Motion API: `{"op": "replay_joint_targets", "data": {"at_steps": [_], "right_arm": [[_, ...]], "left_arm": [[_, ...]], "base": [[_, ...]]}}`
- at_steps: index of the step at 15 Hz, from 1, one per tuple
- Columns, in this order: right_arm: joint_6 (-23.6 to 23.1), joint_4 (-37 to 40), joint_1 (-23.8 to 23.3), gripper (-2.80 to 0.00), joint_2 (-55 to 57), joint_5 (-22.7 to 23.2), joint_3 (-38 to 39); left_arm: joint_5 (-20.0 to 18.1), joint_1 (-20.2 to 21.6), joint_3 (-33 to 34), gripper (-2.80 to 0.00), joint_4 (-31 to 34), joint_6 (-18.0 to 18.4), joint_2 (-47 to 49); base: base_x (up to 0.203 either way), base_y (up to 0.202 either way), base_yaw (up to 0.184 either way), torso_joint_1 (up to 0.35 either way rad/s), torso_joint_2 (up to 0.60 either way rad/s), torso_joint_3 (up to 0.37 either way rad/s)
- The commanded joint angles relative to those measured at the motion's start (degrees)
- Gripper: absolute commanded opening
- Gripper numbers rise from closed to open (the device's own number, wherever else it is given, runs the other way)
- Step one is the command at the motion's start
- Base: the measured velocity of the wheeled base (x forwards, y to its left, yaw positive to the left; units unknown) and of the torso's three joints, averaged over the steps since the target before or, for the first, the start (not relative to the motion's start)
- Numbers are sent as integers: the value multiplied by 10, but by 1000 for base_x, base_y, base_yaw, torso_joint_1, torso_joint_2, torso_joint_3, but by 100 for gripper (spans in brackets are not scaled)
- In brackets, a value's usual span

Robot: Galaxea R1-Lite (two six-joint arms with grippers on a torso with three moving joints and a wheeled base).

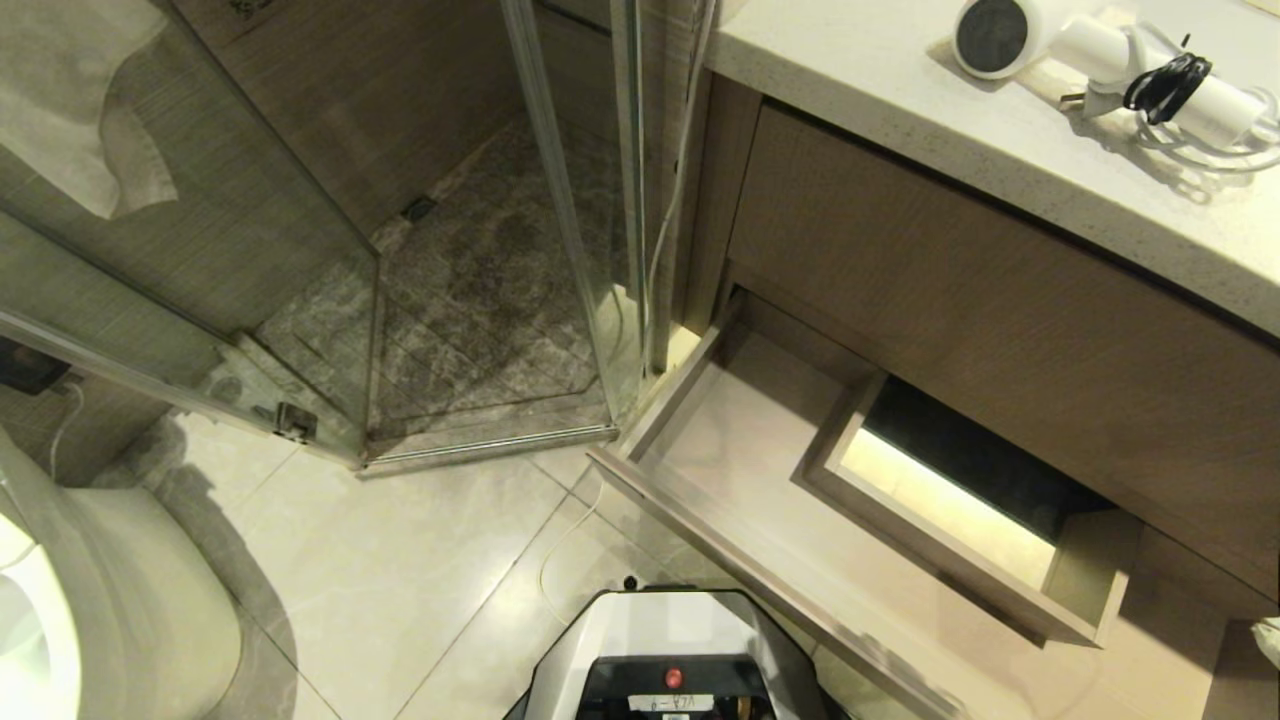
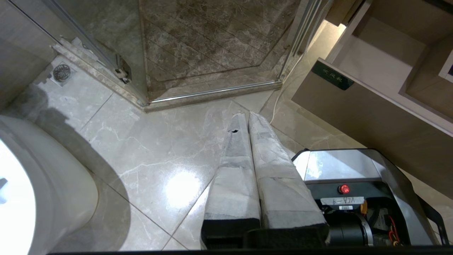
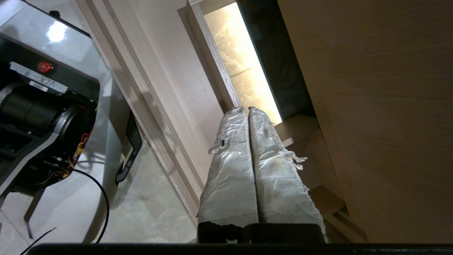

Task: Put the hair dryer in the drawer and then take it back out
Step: Close the drawer

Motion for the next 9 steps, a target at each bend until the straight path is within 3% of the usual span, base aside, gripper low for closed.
{"op": "replay_joint_targets", "data": {"at_steps": [1,9], "right_arm": [[-2,0,0,-280,0,1,0],[-2,5,0,-280,-3,1,1]], "left_arm": [[0,0,1,-280,0,0,0],[0,0,1,-280,0,0,0]], "base": [[0,0,0,-227,390,146],[0,0,0,-329,520,186]]}}
